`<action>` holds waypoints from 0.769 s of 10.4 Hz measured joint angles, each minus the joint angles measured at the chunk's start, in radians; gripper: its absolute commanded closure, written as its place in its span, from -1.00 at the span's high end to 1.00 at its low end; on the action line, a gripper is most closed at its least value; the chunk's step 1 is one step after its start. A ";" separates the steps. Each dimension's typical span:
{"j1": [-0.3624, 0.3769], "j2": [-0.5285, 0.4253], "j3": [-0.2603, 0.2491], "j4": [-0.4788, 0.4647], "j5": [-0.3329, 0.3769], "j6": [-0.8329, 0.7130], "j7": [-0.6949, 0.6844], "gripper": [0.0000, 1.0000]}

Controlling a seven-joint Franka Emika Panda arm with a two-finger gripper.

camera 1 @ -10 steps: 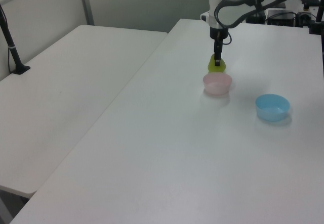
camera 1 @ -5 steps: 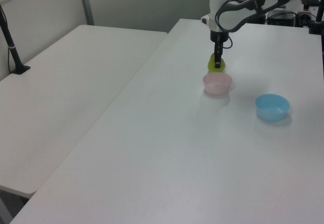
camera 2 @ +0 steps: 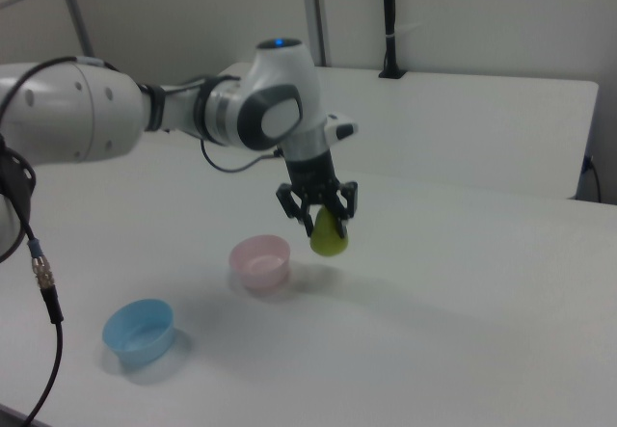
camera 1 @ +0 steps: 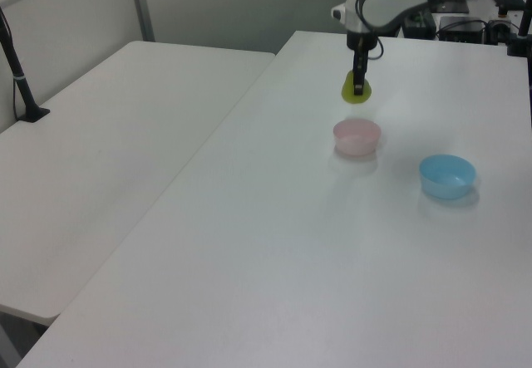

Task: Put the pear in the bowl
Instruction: 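Lift the green pear up off the table, then carry the pear over the pink bowl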

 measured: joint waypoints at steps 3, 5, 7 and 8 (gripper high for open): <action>0.018 -0.074 0.005 0.118 0.000 -0.220 0.030 -1.00; 0.048 -0.108 0.027 0.134 0.001 -0.263 0.086 -1.00; 0.083 -0.140 0.044 0.128 0.001 -0.275 0.146 -1.00; 0.104 -0.161 0.045 0.111 0.001 -0.277 0.175 -1.00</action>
